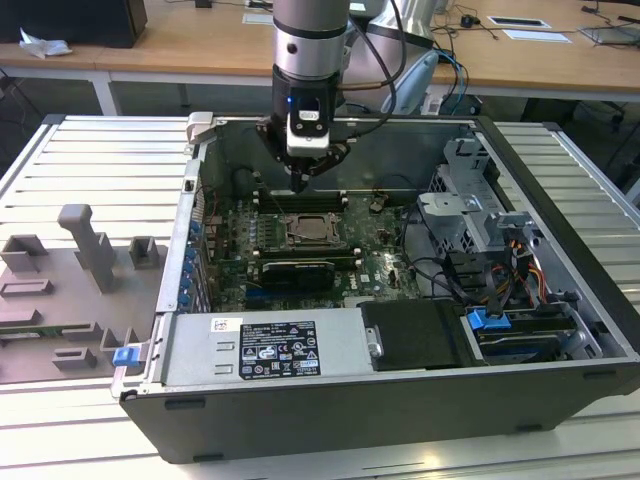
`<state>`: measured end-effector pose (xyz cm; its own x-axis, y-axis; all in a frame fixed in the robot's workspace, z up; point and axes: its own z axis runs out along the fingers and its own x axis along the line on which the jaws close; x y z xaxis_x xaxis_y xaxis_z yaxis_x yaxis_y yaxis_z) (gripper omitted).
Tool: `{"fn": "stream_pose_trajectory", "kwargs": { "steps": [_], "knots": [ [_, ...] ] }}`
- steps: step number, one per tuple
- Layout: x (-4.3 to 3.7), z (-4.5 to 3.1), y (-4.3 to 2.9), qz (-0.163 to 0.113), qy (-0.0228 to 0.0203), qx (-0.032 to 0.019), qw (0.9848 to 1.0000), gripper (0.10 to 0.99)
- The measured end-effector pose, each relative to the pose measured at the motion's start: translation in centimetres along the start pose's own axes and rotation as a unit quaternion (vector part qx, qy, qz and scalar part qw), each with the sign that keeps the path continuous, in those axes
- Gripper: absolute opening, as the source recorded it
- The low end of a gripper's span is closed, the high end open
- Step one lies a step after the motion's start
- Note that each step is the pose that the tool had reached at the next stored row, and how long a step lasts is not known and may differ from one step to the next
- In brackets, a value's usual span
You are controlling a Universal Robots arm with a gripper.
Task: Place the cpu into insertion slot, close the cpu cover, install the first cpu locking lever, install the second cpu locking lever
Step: 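Install the first cpu locking lever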
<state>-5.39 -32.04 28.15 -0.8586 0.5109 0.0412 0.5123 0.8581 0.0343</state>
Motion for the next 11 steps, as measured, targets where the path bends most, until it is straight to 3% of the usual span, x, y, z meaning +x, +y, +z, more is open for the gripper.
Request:
{"fn": "stream_pose_trajectory", "kwargs": {
  "steps": [7,11],
  "knots": [
    [0.0,0.0,0.0,-0.033,0.0011,0.0014,0.9994,0.106],
    [0.0,0.0,0.0,-0.063,0.0021,0.0026,0.998,0.106]
  ]
}}
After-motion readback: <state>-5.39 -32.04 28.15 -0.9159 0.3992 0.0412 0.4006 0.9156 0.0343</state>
